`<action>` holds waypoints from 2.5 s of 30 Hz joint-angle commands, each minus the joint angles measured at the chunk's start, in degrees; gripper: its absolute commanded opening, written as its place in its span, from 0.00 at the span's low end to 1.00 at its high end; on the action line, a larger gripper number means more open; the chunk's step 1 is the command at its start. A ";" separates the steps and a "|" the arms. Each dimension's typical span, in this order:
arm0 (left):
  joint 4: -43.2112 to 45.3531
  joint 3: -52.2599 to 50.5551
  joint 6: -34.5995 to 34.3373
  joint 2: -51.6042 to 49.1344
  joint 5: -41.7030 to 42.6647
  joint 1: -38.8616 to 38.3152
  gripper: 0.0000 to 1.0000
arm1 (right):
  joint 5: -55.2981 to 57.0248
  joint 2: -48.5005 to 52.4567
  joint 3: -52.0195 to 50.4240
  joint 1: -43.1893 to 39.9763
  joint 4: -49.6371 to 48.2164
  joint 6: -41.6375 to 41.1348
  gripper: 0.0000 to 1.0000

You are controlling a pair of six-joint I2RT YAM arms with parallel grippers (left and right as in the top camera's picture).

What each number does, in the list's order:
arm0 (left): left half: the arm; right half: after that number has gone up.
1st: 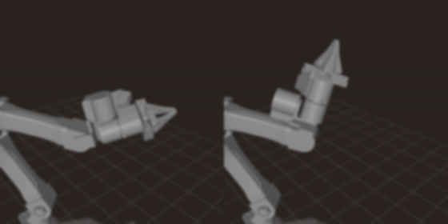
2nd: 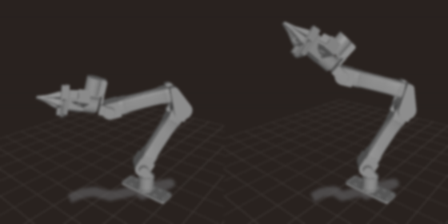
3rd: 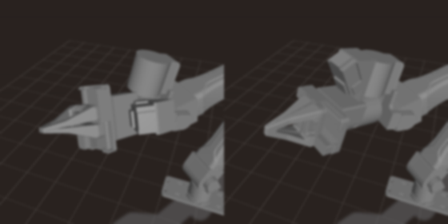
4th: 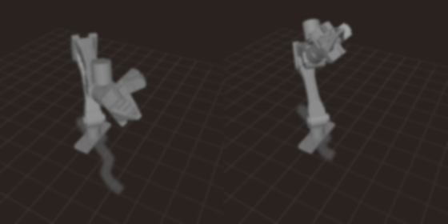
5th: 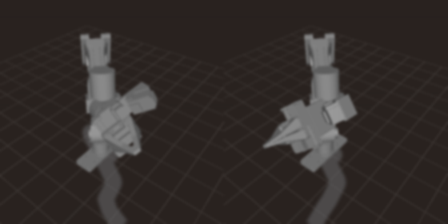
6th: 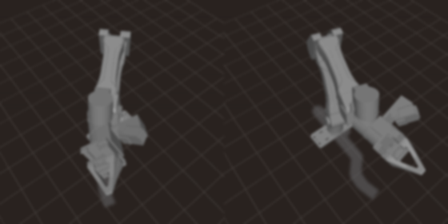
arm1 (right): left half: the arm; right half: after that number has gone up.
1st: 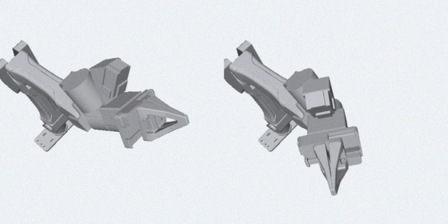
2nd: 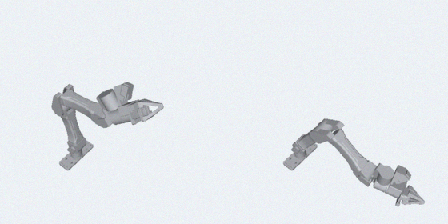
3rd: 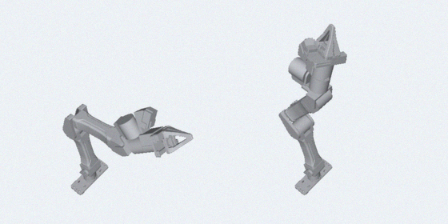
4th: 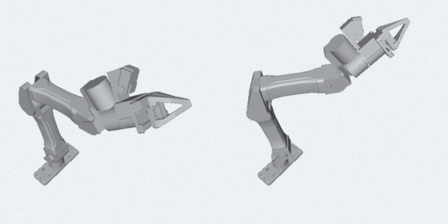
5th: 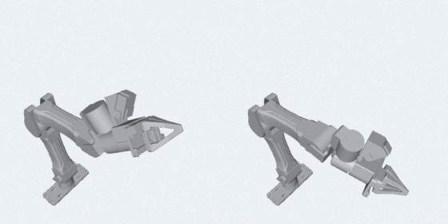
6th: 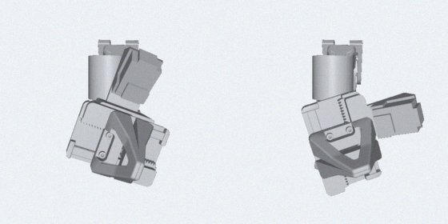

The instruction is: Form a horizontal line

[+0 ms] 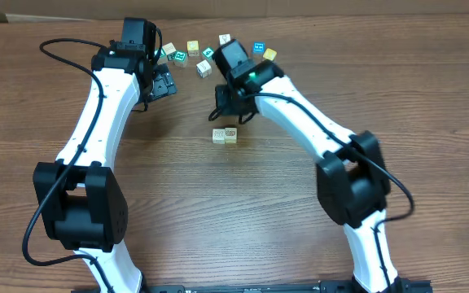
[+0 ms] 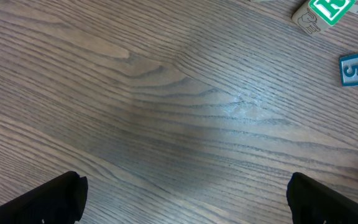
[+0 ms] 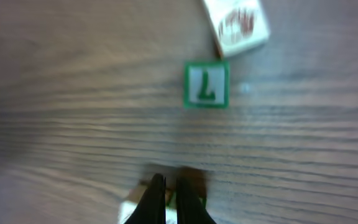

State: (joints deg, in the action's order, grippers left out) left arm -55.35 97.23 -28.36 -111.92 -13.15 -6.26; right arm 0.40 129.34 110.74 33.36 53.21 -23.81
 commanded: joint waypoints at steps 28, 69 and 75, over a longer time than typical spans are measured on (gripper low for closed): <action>-0.09 1.36 0.07 -0.74 -0.76 -0.13 1.00 | -0.79 6.45 -0.15 0.46 0.28 -1.68 0.04; -0.11 1.36 0.07 -0.74 -0.76 -0.13 1.00 | 2.51 6.43 -0.02 -3.58 -0.68 -1.70 0.04; -0.09 1.36 0.07 -0.74 -0.76 -0.13 1.00 | 2.56 6.43 -0.02 -7.67 1.97 -1.68 0.05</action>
State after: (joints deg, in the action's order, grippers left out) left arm -55.35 97.23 -28.36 -111.92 -13.15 -6.26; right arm 1.96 135.09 110.43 27.42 54.76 -25.30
